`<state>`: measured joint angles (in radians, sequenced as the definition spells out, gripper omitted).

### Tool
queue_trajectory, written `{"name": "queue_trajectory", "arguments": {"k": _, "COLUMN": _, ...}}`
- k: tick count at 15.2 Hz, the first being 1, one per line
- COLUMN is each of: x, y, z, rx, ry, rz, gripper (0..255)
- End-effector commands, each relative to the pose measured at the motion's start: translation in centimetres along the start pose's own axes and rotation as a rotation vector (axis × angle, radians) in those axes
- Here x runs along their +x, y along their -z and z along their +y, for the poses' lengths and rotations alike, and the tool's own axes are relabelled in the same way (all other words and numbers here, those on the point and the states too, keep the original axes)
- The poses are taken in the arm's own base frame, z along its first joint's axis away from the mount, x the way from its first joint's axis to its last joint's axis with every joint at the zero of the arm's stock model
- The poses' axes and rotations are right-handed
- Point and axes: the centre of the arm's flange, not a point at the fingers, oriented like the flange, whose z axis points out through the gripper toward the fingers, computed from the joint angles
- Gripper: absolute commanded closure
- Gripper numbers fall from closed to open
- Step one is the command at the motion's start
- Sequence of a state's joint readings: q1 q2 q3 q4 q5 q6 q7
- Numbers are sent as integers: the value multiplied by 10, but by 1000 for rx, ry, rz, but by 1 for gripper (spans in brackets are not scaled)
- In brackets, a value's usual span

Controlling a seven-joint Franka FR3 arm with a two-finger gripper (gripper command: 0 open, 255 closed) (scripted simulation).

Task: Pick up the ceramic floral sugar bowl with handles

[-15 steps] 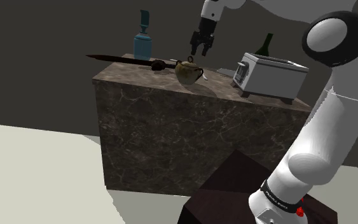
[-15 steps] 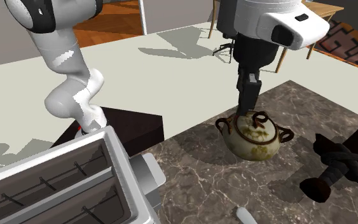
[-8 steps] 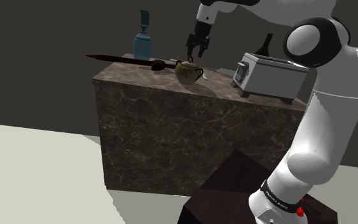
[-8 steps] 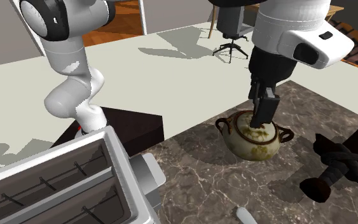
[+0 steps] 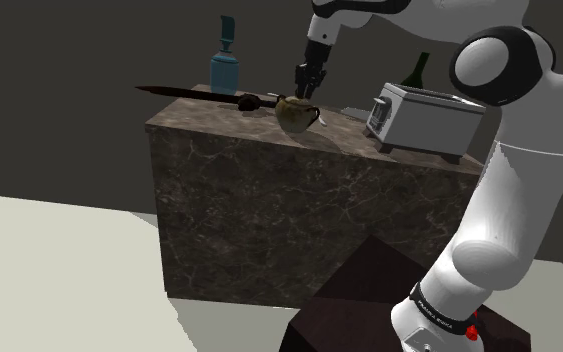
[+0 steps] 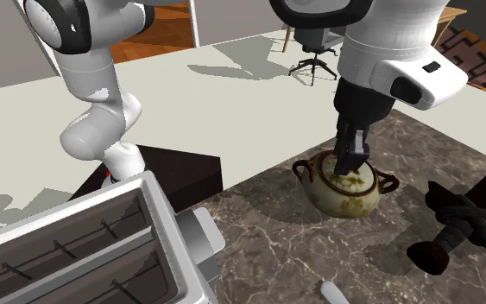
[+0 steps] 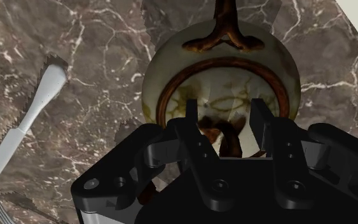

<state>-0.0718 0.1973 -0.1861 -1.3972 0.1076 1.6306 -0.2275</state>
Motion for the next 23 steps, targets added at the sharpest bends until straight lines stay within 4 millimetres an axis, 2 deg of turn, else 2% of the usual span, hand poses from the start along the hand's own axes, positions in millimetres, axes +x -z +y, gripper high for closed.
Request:
{"name": "queue_trajectory", "arguments": {"k": 1, "x": 0, "y": 0, "z": 0, "rx": 0, "ry": 0, "rz": -1, "gripper": 255}}
{"name": "queue_trajectory", "arguments": {"k": 6, "x": 0, "y": 0, "z": 0, "rx": 0, "ry": 0, "rz": -1, "gripper": 255}}
{"name": "queue_trajectory", "arguments": {"k": 21, "x": 5, "y": 79, "z": -5, "rx": 0, "ry": 0, "rz": -1, "gripper": 255}}
{"name": "queue_trajectory", "arguments": {"k": 23, "x": 5, "y": 79, "z": -5, "rx": 0, "ry": 0, "rz": -1, "gripper": 255}}
